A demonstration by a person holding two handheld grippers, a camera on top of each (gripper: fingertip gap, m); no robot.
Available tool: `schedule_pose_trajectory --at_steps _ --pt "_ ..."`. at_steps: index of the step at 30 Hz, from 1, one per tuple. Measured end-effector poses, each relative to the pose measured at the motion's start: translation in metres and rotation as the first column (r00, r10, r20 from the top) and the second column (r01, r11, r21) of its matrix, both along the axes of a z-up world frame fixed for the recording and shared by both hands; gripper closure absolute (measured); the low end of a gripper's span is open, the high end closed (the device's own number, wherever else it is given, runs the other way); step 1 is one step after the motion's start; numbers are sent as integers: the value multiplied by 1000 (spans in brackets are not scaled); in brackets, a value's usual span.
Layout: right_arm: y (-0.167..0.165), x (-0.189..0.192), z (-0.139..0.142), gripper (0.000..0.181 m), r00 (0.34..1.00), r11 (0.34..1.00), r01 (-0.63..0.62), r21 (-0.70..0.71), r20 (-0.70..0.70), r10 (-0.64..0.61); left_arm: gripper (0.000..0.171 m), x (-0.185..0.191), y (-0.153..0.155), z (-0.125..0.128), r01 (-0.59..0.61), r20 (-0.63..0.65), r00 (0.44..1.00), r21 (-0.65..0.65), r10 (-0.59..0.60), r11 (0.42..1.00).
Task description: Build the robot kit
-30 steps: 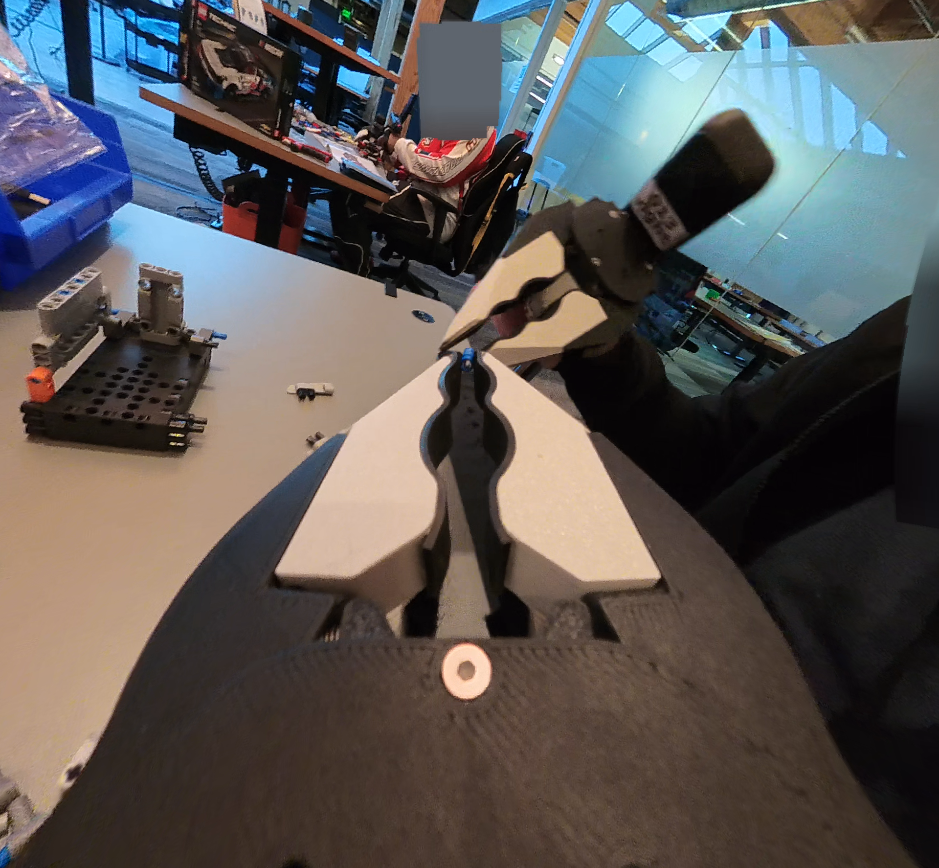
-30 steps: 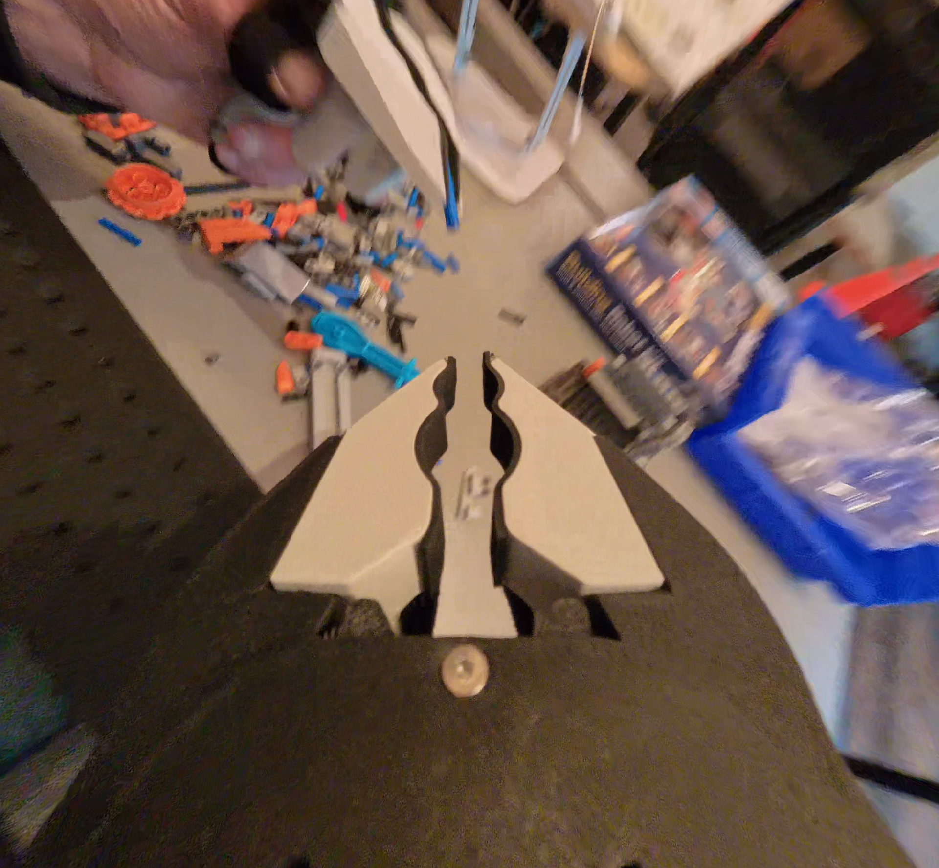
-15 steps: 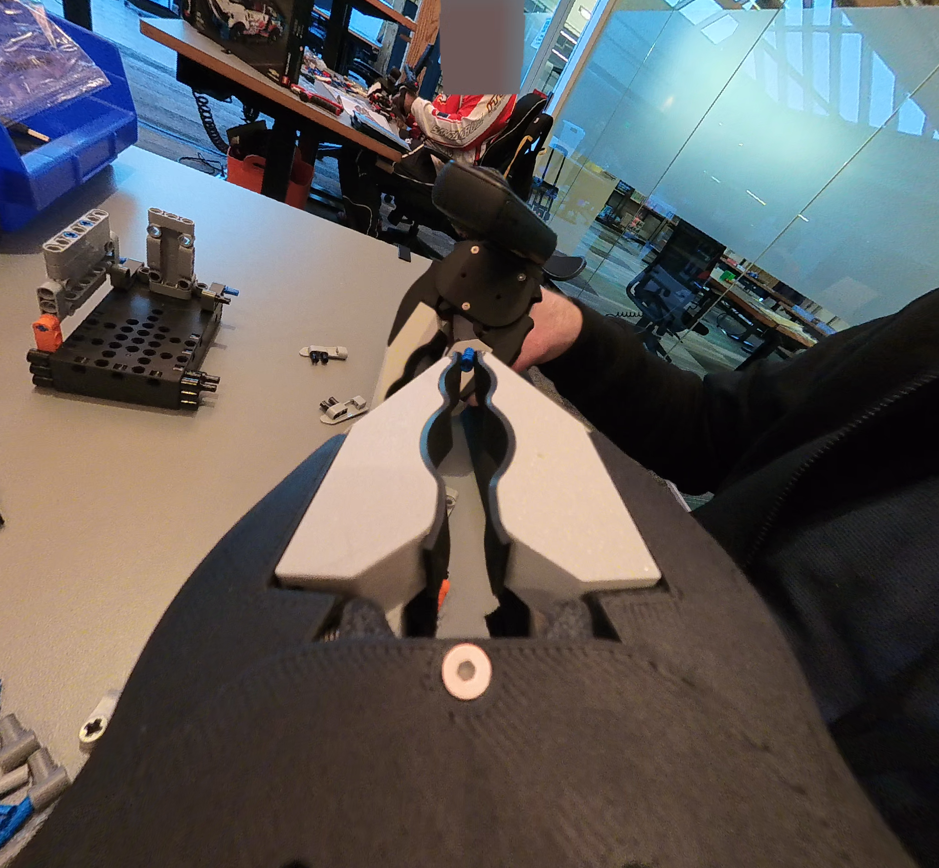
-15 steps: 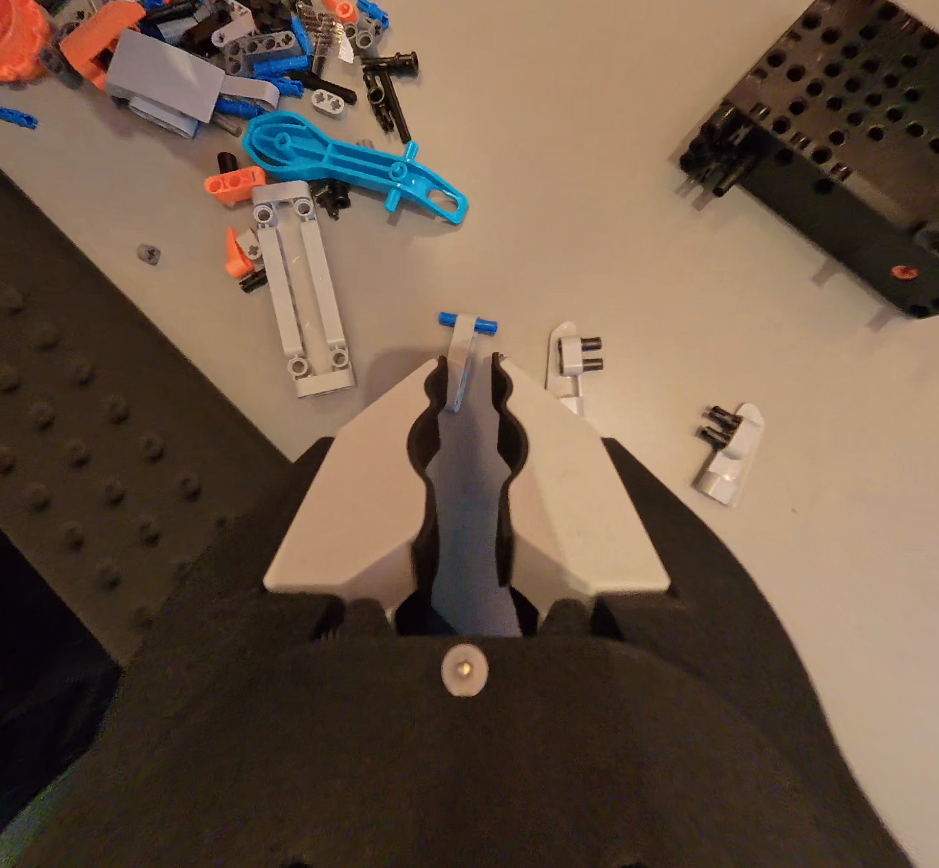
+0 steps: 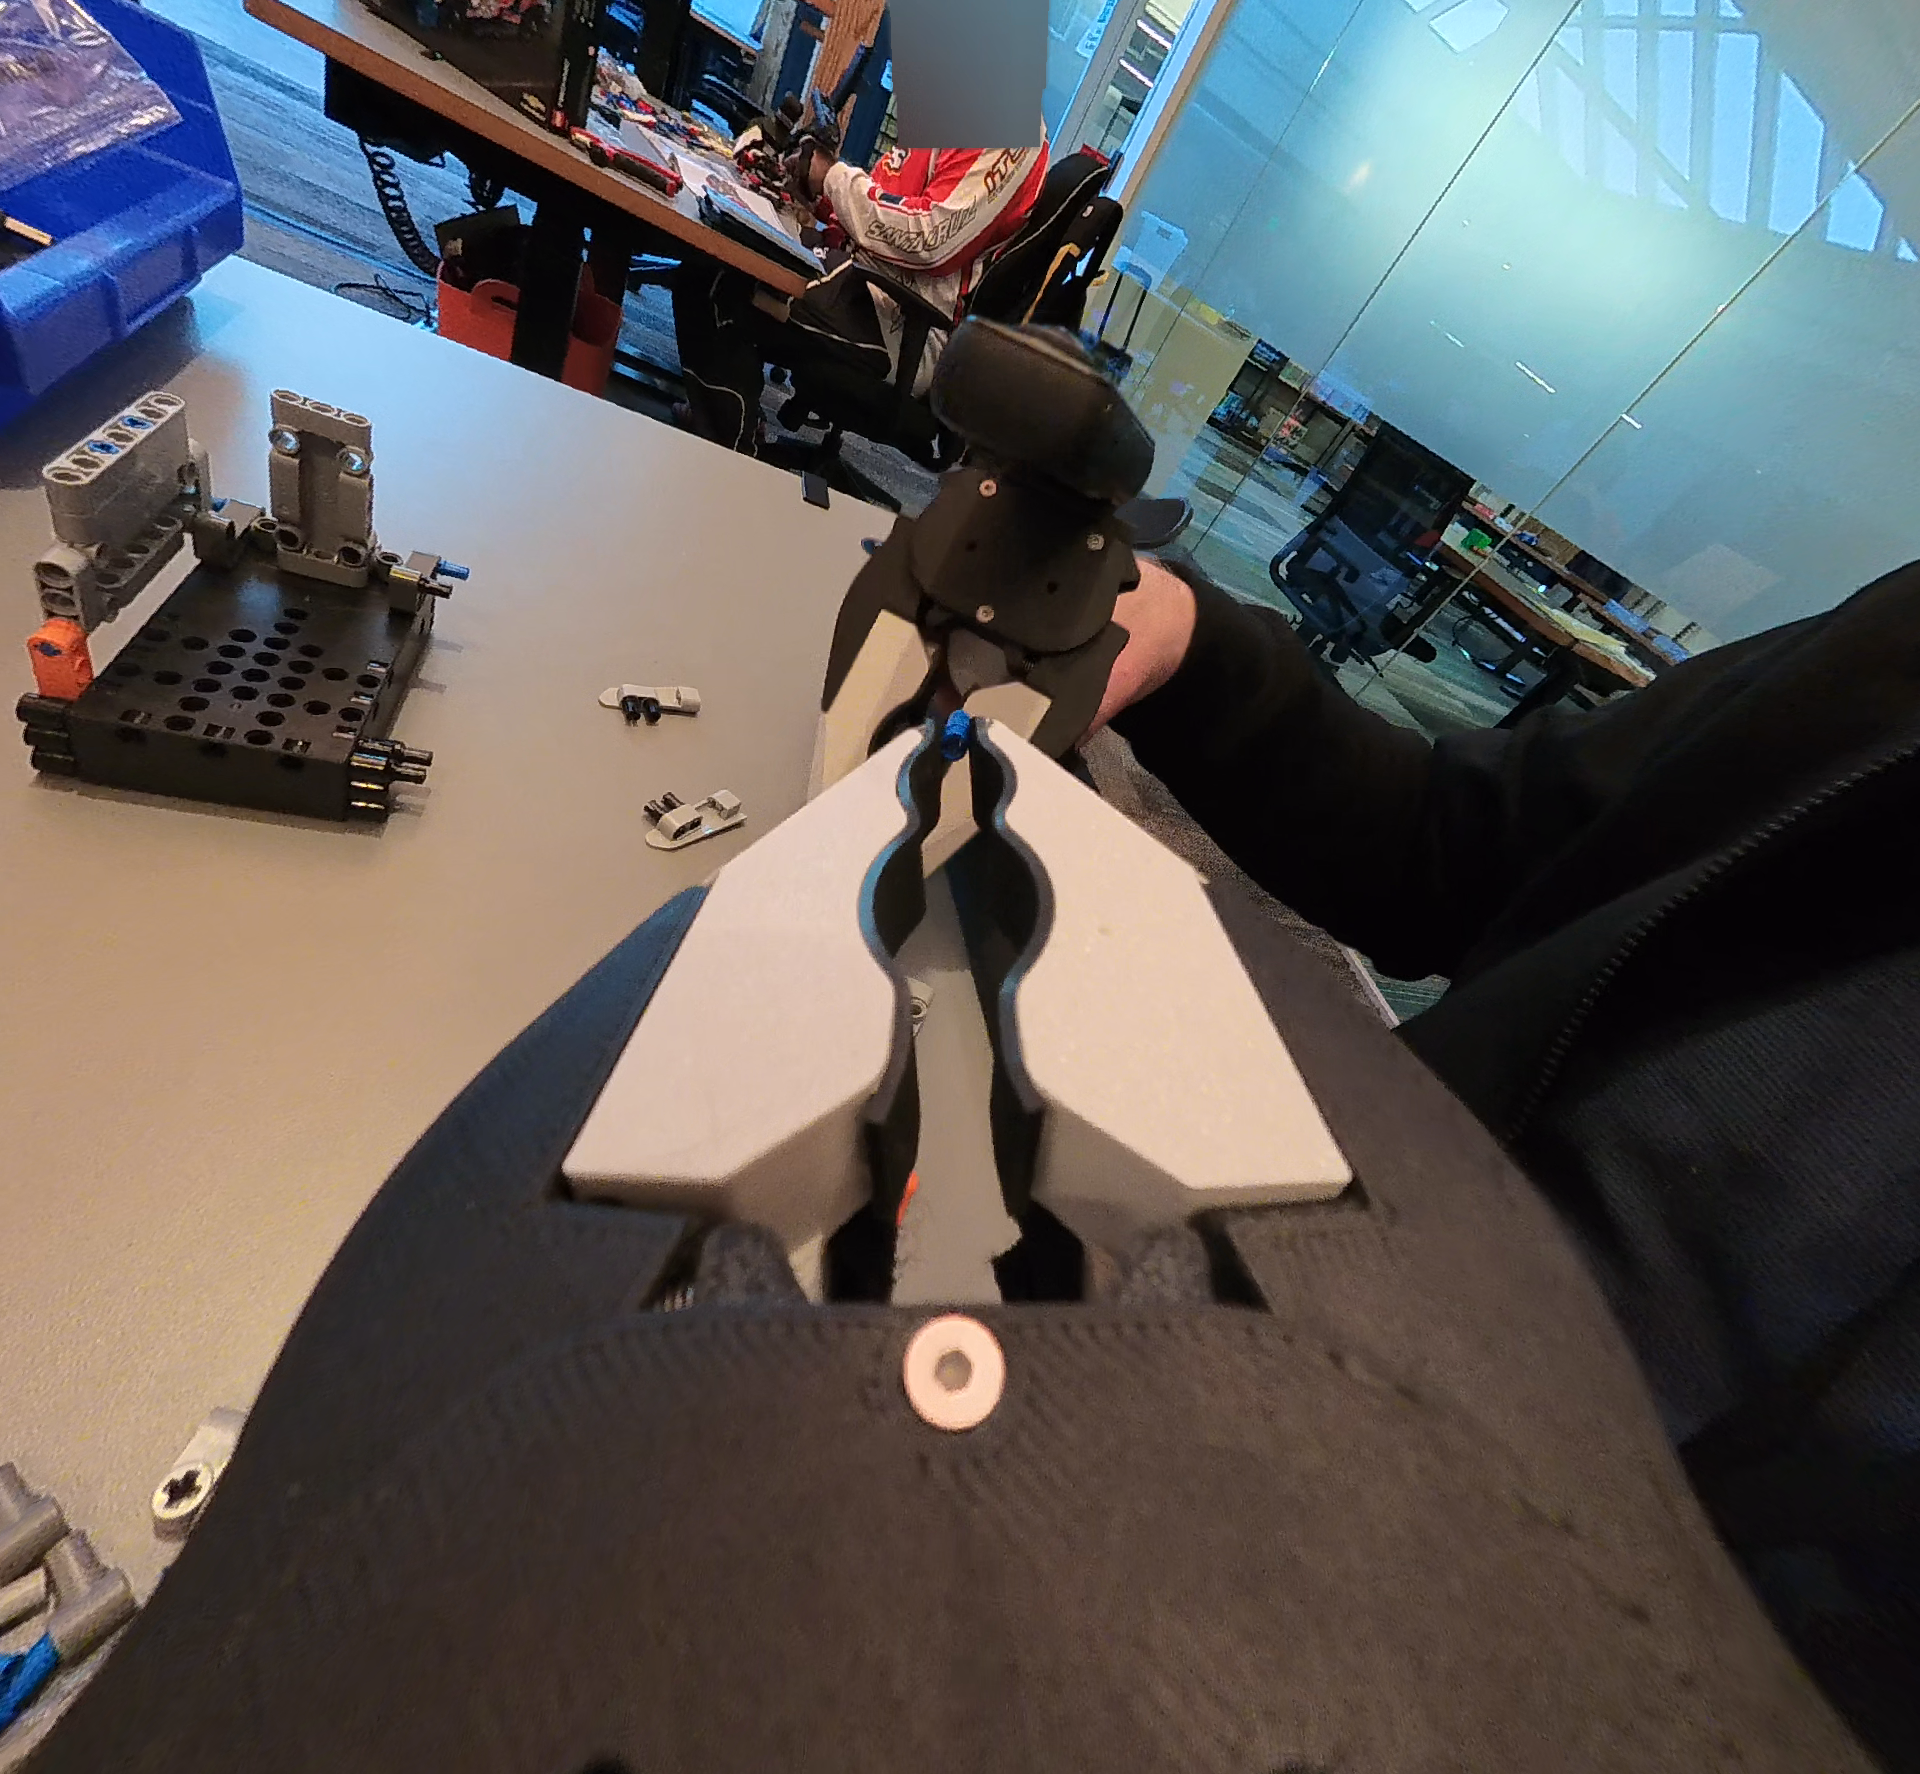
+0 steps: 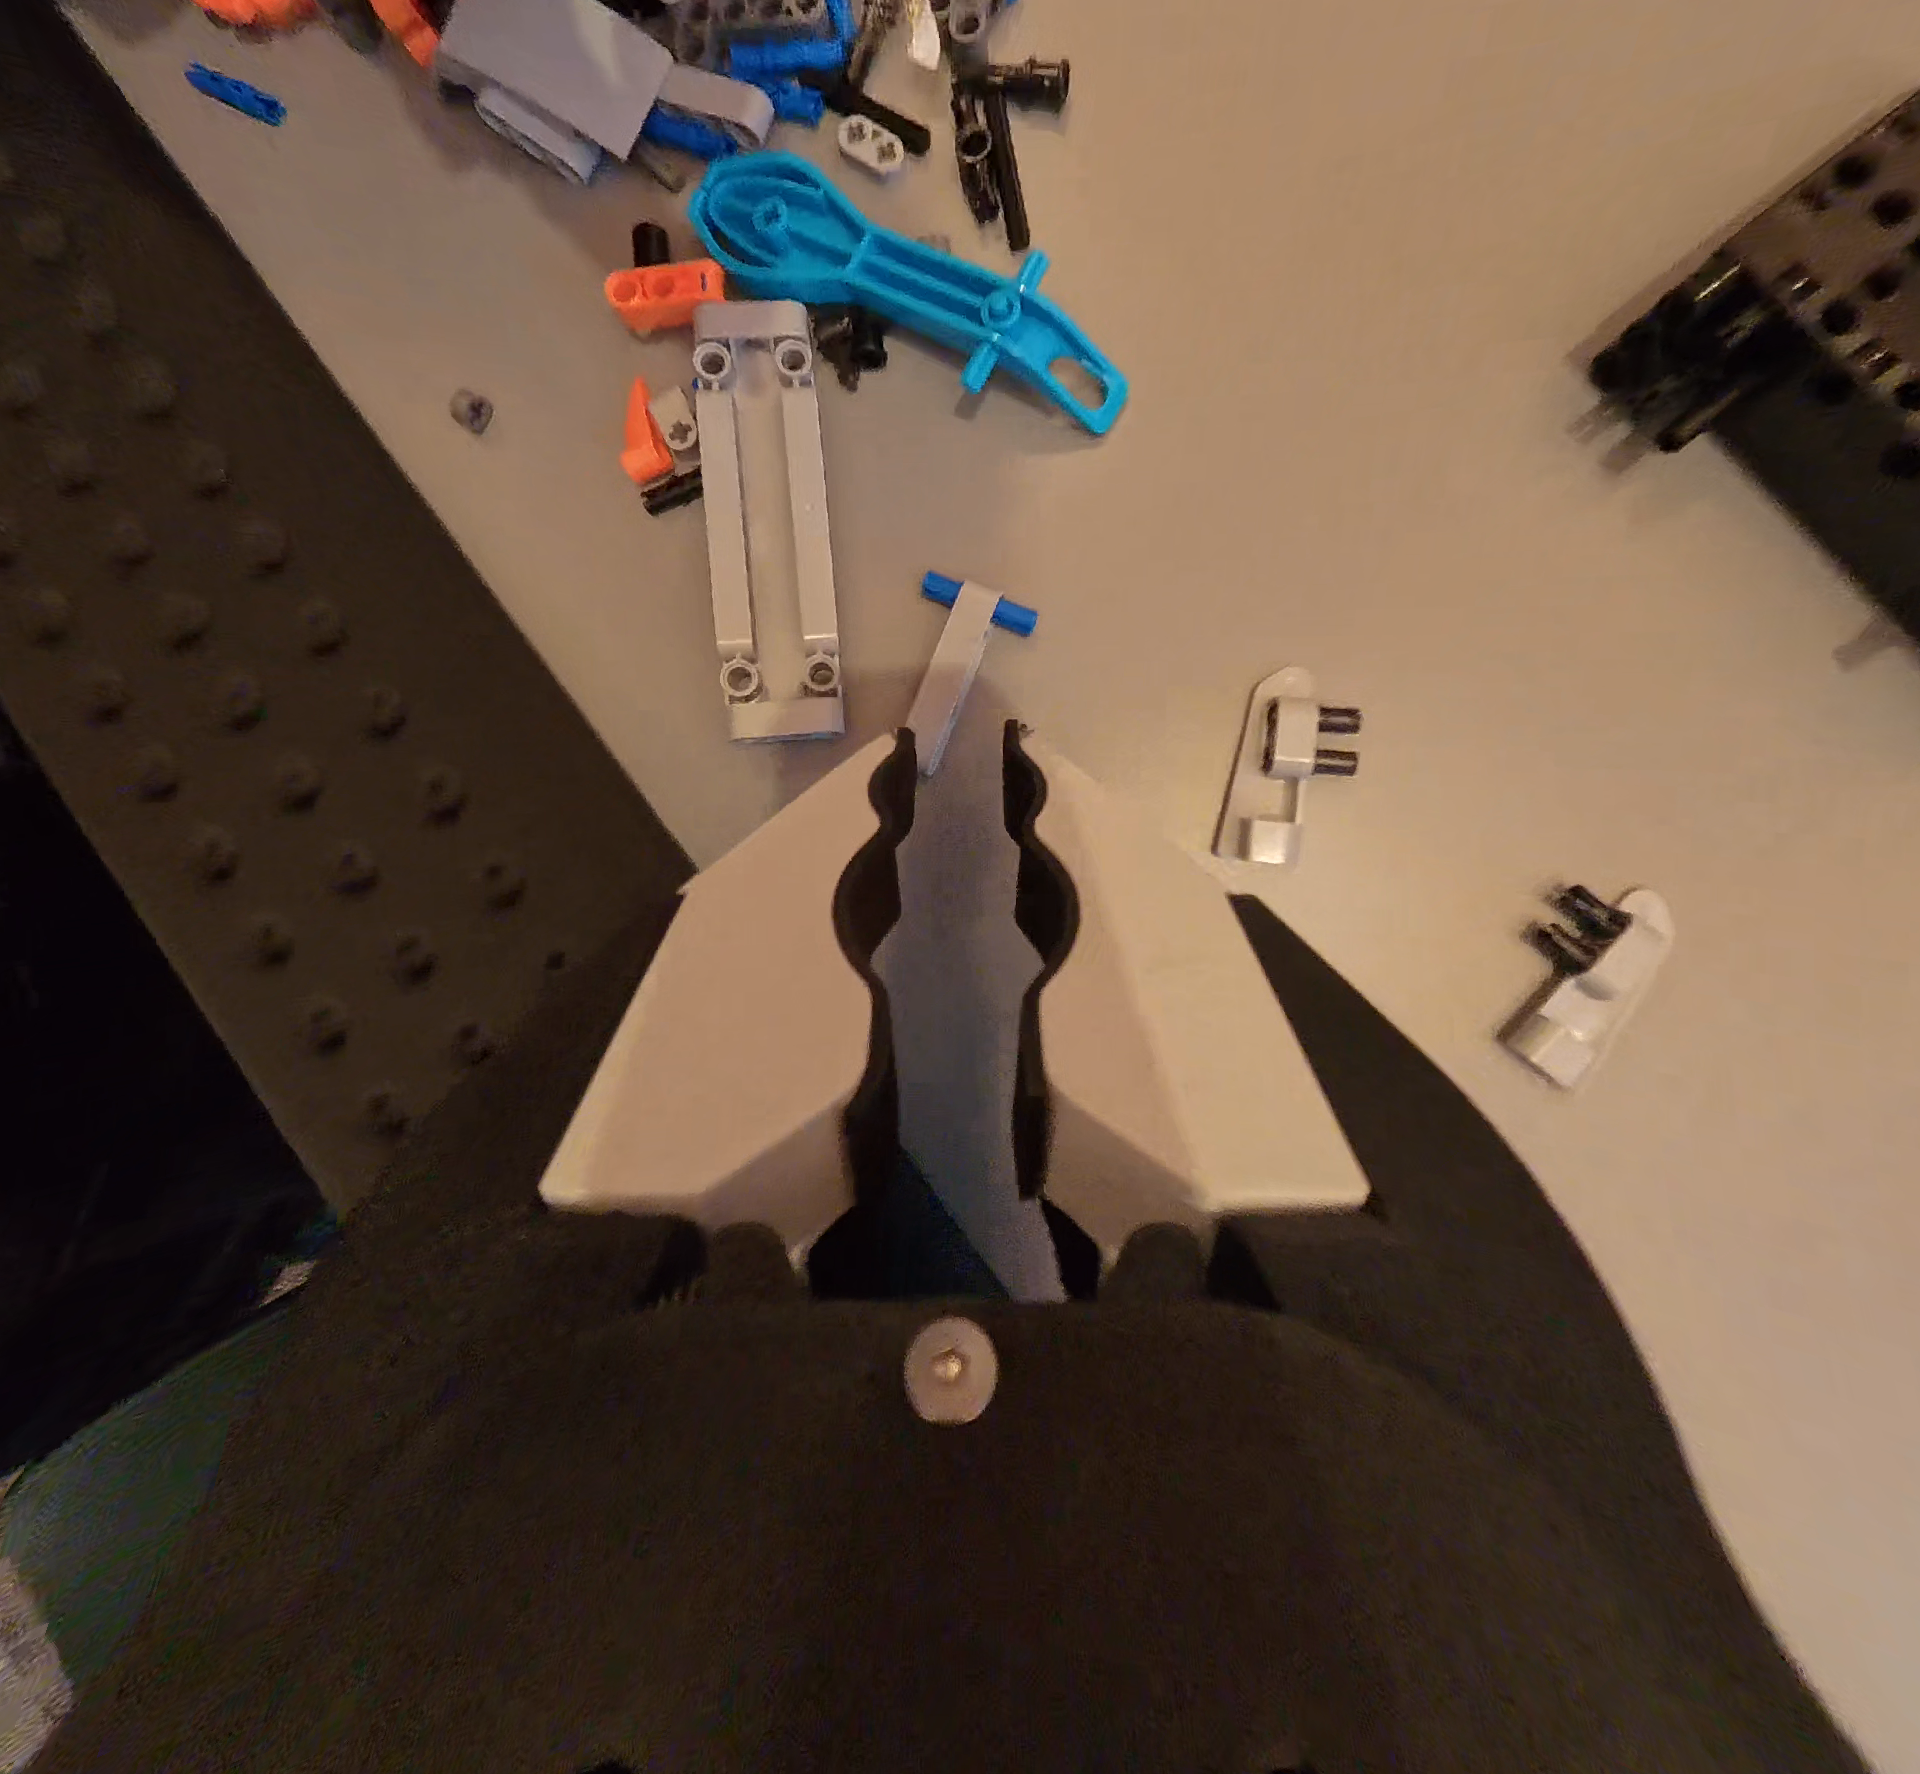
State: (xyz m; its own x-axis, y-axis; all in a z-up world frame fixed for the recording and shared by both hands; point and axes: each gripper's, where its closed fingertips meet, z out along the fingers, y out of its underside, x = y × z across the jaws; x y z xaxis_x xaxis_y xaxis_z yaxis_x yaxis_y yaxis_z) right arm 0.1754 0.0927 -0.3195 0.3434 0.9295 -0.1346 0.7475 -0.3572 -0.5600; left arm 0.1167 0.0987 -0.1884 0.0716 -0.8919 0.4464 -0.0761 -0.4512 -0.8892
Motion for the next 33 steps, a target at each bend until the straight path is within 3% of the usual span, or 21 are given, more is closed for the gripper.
schedule_pose_trajectory --at_steps 3,5,14,17,20,24,27,29,31,33 --pt "-2 -5 -4 166 1000 1000 13 -8 7 -13 170 0 0 -2 1 -11 1000 3 -1 1000" --pt "-1 -5 -8 176 999 1000 14 18 30 -14 170 0 0 -3 -2 -20 1000 5 2 1000" --pt "-1 -11 -4 177 1000 998 29 52 -5 -28 170 1 2 -14 -9 -83 997 20 10 1000" --pt "4 -12 -3 165 999 994 40 105 12 -41 170 1 3 -15 -11 -87 996 21 13 1000" --pt "4 -15 -6 177 999 990 13 143 50 -20 170 1 3 -17 -11 -92 996 20 12 1000" --pt "6 -16 -5 177 998 988 17 151 56 -25 170 0 3 -17 -13 -95 995 24 15 1000" --pt "7 -19 4 177 998 992 48 120 -48 -42 170 -2 5 -15 -25 -90 996 27 27 999" --pt "10 -25 26 176 973 992 95 78 -216 -76 170 -5 9 -10 -53 -66 996 39 55 998" --pt "12 -31 60 177 891 991 133 20 -441 -111 170 -9 12 2 -81 -12 997 55 82 995" --pt "11 -36 99 177 745 991 125 -54 -654 -130 170 -14 15 15 -115 45 993 62 112 991"
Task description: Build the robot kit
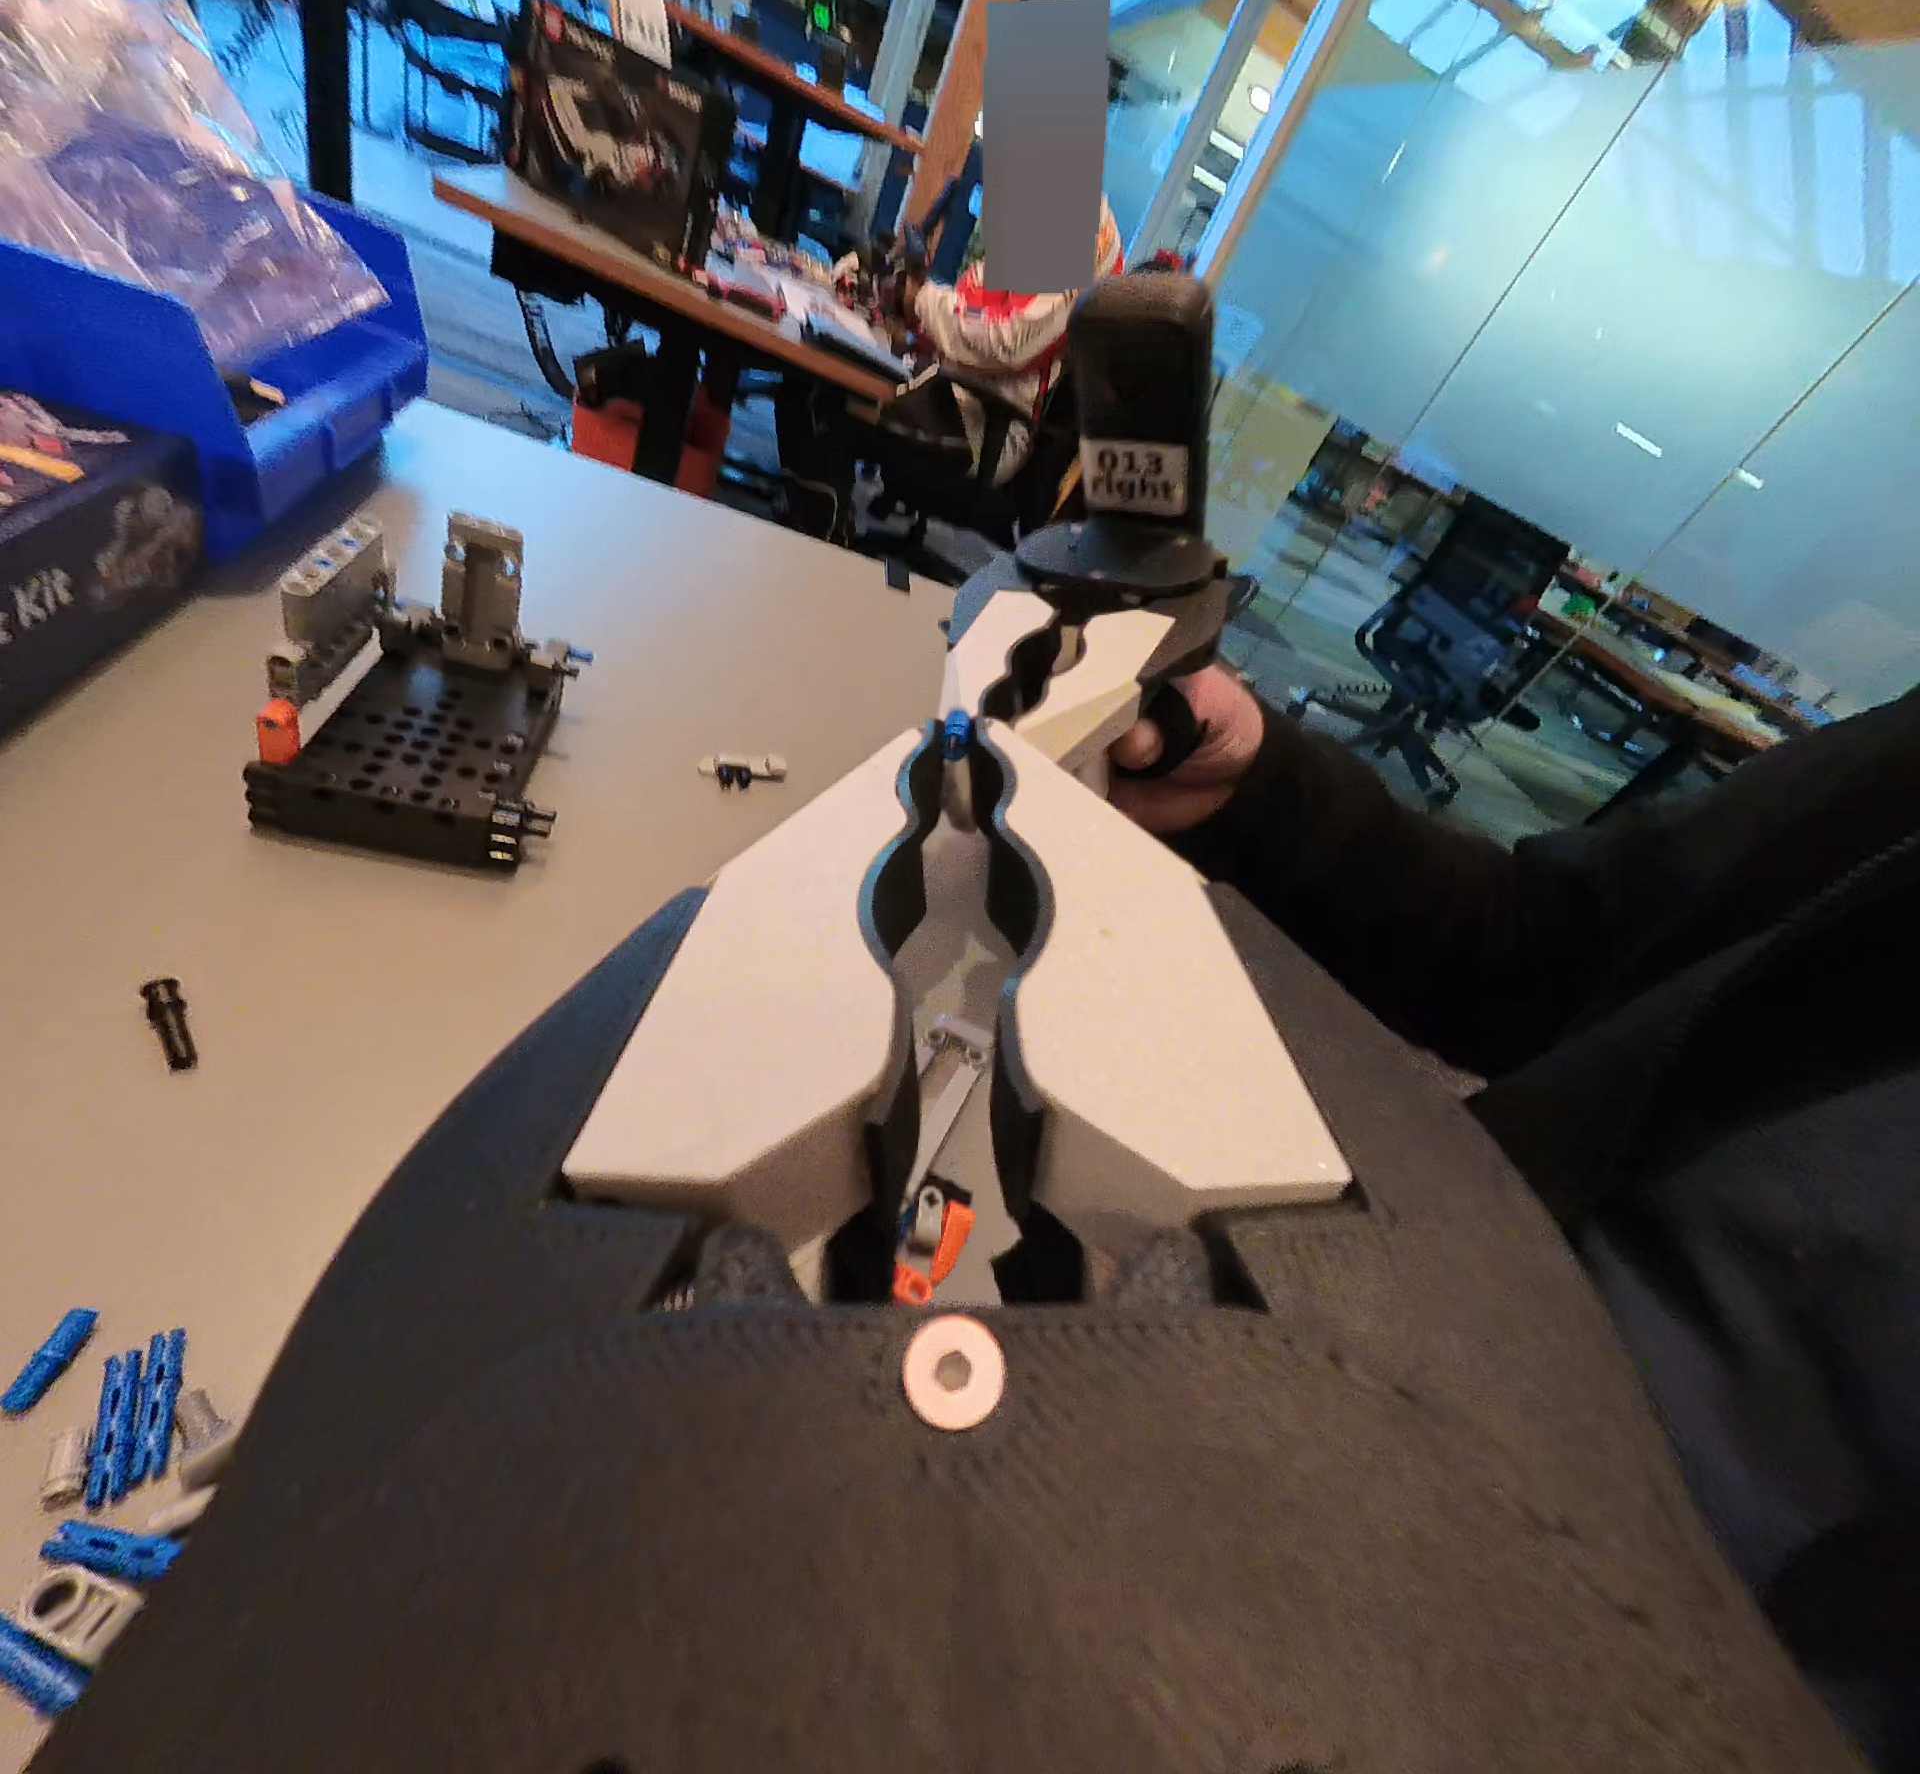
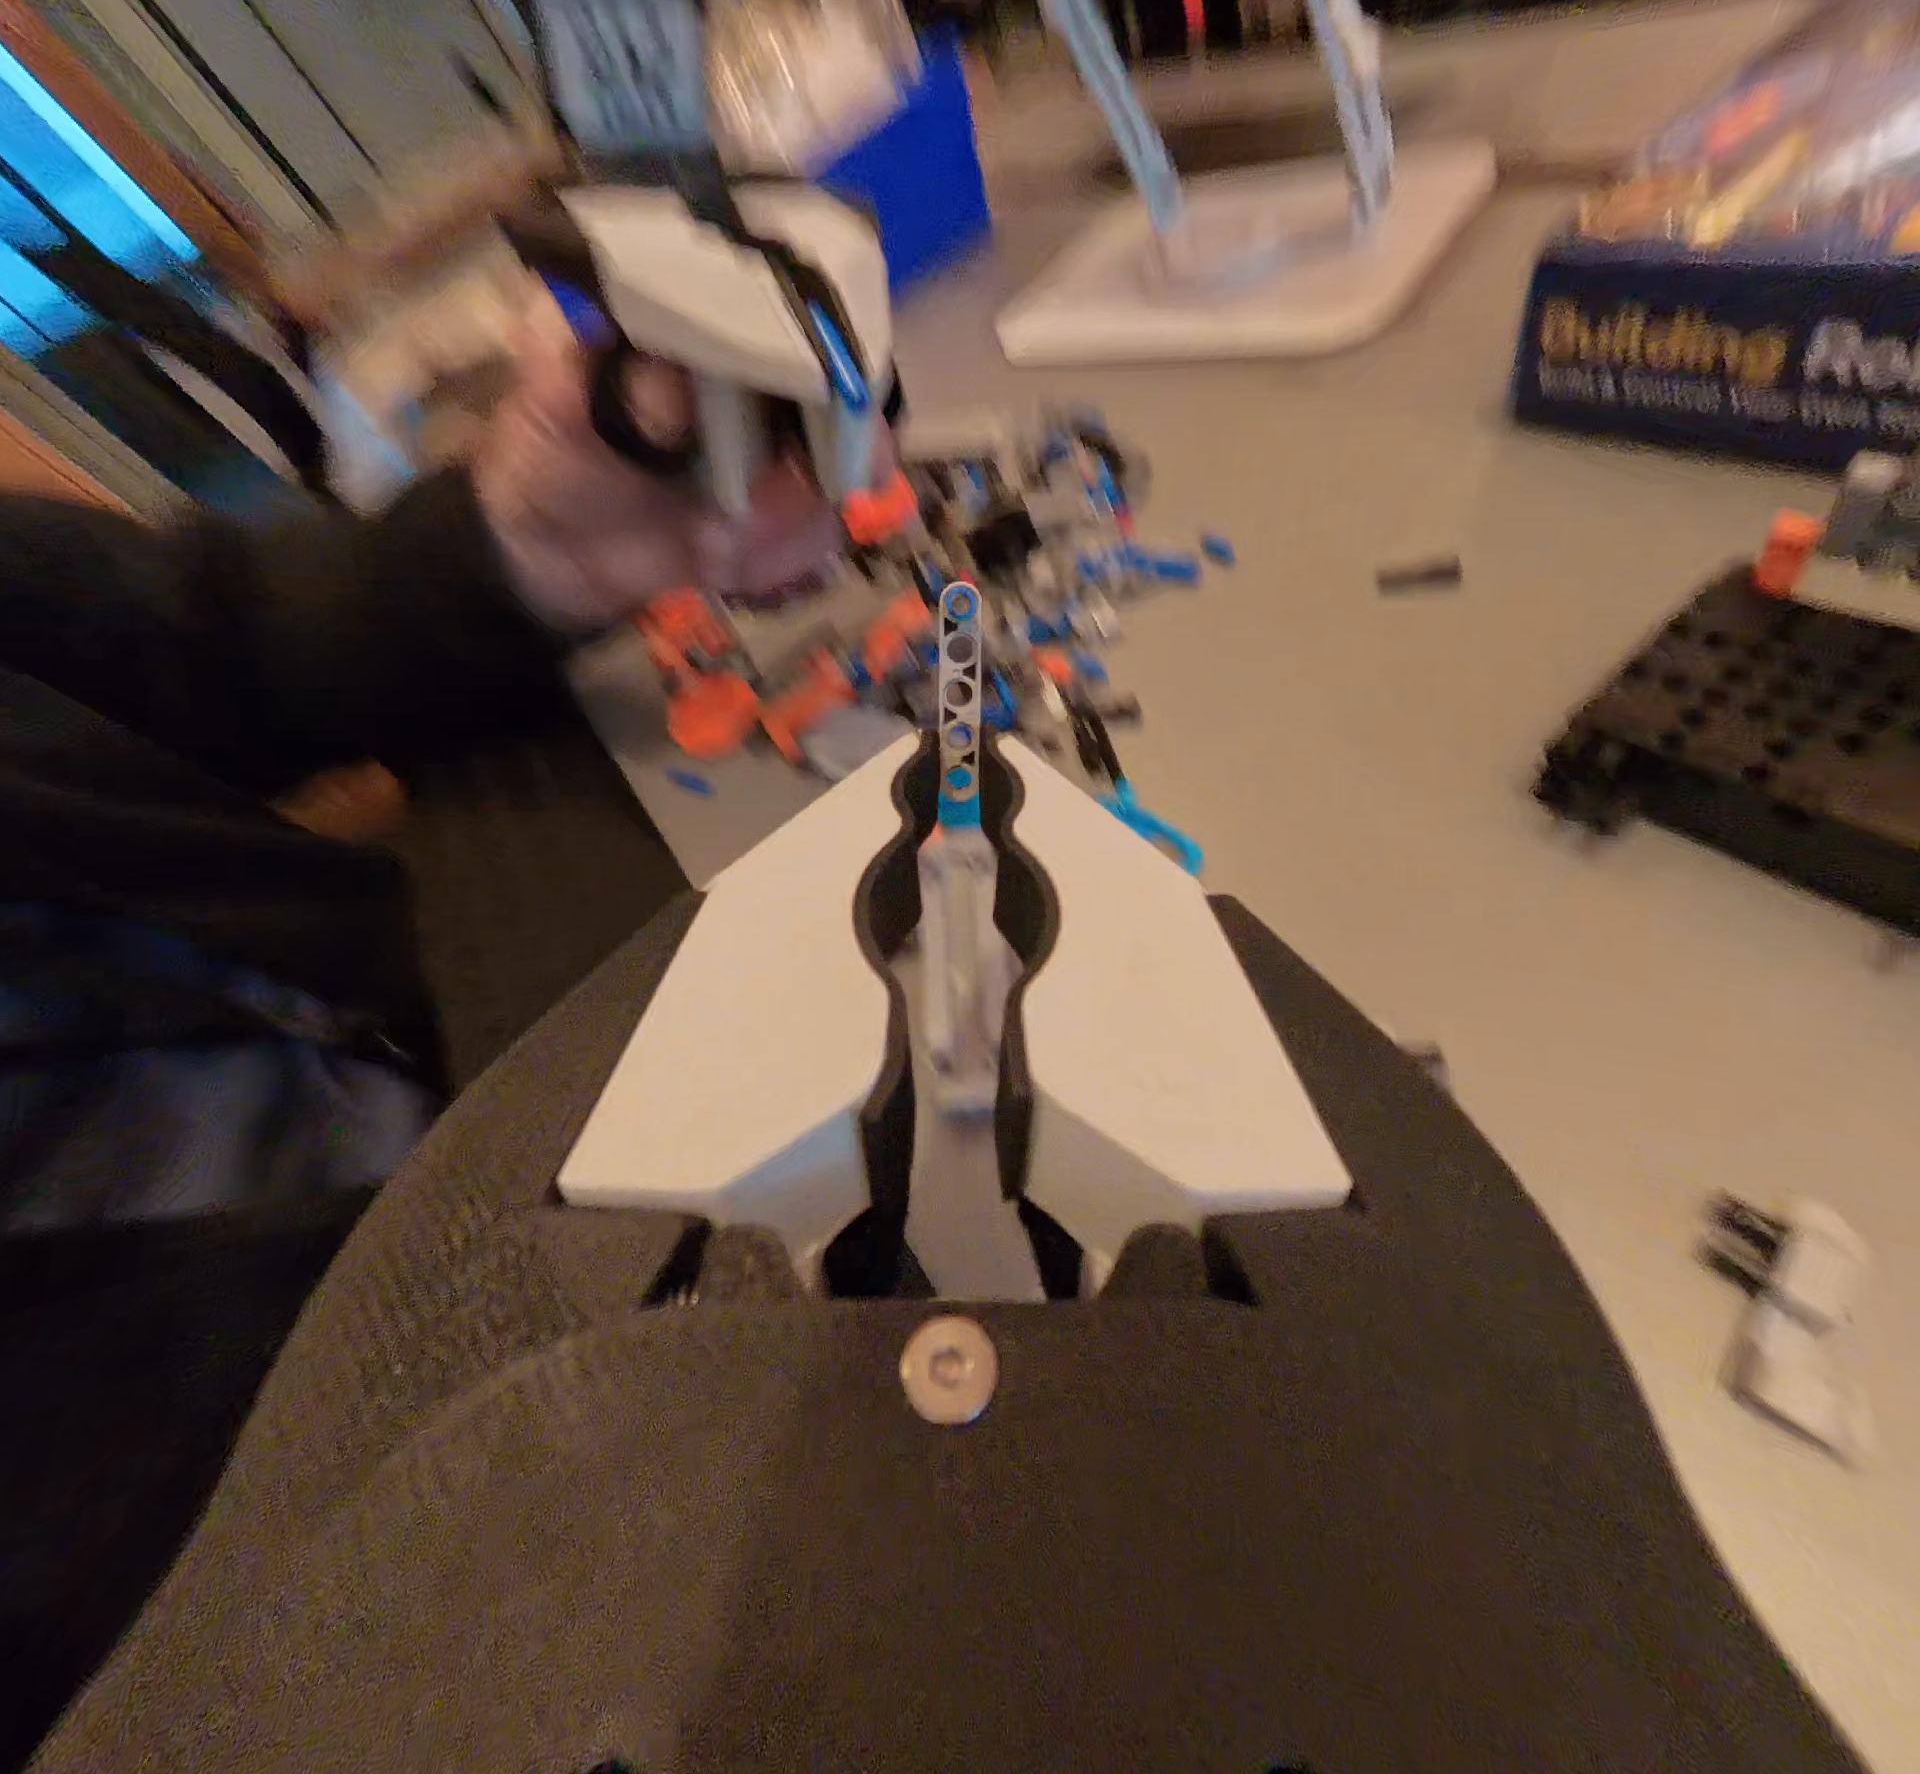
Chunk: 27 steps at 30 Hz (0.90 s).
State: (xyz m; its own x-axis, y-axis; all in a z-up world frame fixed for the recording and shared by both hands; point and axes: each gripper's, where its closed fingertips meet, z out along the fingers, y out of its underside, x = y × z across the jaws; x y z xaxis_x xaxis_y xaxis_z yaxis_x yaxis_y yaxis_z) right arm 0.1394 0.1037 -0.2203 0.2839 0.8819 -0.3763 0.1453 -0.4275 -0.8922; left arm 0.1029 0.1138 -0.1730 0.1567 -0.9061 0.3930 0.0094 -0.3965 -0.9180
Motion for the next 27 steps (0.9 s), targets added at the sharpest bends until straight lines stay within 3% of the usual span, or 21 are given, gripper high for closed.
schedule_pose_trajectory --at_steps 4,11,16,27 --pt "-1 -3 49 177 941 999 -34 -29 -338 22 171 -3 -7 24 10 110 994 22 -12 1000" --pt "-14 -23 87 177 802 988 -154 -3 -585 123 171 -3 -16 41 -3 158 987 67 -8 998" --pt "-10 -36 96 177 776 985 -169 19 -614 145 171 -10 -16 51 -15 193 981 85 -2 996" --pt "4 -59 111 177 783 982 -160 102 -592 189 171 -31 -1 55 -78 212 976 90 58 993"
